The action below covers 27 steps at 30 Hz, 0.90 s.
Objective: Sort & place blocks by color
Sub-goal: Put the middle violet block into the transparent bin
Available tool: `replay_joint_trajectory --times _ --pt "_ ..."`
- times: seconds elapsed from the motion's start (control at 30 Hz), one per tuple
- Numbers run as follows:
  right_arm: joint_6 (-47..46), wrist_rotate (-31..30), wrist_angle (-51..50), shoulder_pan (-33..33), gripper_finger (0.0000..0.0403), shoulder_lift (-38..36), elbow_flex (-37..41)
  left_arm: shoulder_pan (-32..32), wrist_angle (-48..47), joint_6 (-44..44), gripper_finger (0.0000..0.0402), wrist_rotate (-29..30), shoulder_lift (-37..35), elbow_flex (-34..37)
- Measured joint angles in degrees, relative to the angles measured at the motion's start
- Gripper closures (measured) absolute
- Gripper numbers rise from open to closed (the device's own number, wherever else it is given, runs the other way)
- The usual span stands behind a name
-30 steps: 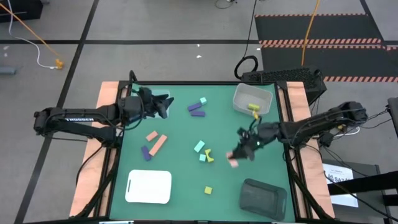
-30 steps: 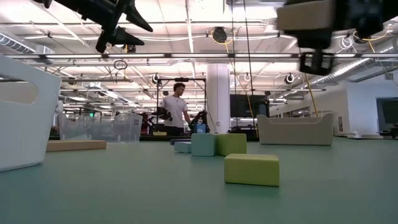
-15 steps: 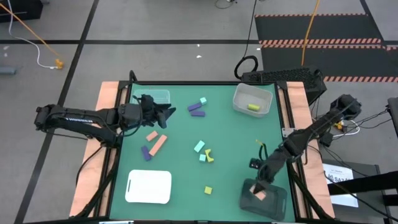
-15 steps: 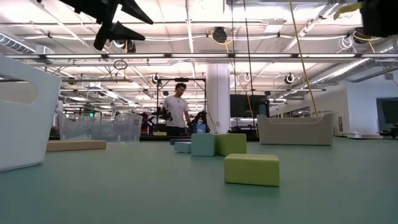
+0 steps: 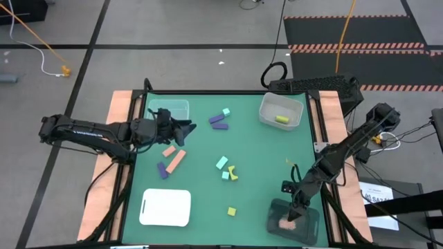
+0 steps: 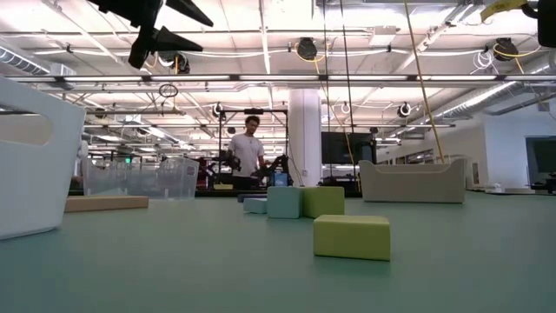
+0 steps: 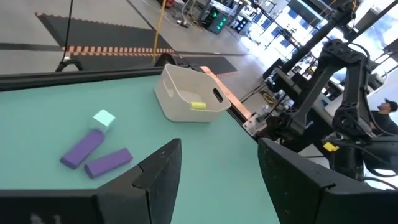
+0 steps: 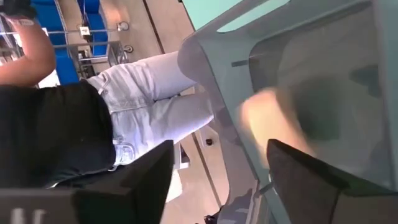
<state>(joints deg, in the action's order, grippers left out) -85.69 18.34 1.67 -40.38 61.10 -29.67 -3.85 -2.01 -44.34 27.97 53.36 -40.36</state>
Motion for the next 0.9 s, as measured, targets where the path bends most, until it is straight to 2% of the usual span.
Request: replay_joint_trajectory --times 0.17,0.37,0.57,0.73,0.8,0.9 --pt "3.43 0.00 0.64 0.02 0.0127 0.00 0.00 -0.34 0.04 0.87 0.0188 0.00 0.01 0.00" --pt "11.35 0.00 4.41 1.01 0.0134 0.00 0.00 -0.32 4.22 3.20 0.0188 -2.12 0.02 0.00" --pt "16.71 -0.63 12.65 5.56 0.0140 0.00 0.00 -0.89 15.12 17.26 0.0188 -7.87 2.60 0.00" --pt "21.54 -3.68 17.55 11.43 0.0140 -0.01 0.00 -1.64 23.97 33.03 0.0188 -9.98 10.34 -0.02" --pt "23.23 -3.70 17.49 14.10 0.0140 -0.04 0.00 -1.11 25.43 36.36 0.0188 -9.96 13.78 -0.02" --pt "24.65 -4.71 17.32 17.79 0.0140 -0.04 0.00 0.76 25.80 36.76 0.0188 -9.94 17.88 -0.02"
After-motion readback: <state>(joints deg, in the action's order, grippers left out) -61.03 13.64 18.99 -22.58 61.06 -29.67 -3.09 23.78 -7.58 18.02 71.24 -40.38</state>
